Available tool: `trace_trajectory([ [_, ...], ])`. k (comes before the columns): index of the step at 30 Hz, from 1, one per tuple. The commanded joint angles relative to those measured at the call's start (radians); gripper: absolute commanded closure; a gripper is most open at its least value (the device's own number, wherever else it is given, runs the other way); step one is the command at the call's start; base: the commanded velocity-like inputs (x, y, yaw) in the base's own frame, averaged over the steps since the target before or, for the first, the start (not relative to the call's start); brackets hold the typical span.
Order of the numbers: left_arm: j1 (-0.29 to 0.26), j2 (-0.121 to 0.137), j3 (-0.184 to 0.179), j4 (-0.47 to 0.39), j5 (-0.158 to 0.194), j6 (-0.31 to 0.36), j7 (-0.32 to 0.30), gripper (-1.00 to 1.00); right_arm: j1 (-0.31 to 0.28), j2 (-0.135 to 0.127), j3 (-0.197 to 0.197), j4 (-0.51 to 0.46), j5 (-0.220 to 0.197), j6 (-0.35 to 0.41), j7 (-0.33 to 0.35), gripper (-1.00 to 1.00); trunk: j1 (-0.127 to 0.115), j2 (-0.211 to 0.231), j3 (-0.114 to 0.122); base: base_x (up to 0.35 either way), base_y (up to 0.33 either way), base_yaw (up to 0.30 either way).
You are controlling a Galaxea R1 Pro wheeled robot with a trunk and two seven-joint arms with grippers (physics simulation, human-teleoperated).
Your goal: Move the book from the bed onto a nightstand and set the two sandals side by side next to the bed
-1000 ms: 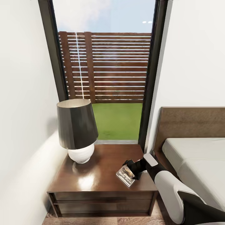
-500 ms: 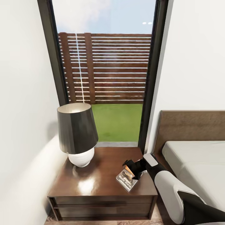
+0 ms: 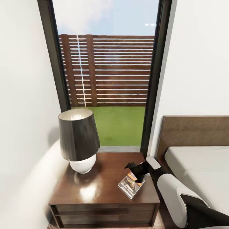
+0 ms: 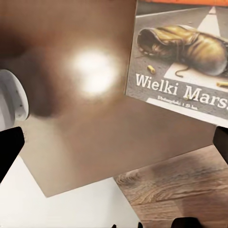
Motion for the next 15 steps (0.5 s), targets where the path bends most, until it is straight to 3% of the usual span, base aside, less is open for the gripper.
trace_trajectory([
  [1, -0.001, 0.0, -0.008, 0.001, 0.008, -0.003, 0.002, -1.0, 0.0, 0.001, -0.003, -0.002, -0.009, 0.001, -0.011, -1.0, -0.004, 0.007, 0.002, 0.0, 0.0, 0.0],
  [15, -0.001, 0.0, -0.009, 0.001, 0.008, -0.003, 0.002, -1.0, 0.0, 0.0, -0.002, -0.002, -0.009, 0.001, -0.01, -1.0, -0.058, 0.105, 0.046, 0.0, 0.0, 0.0],
])
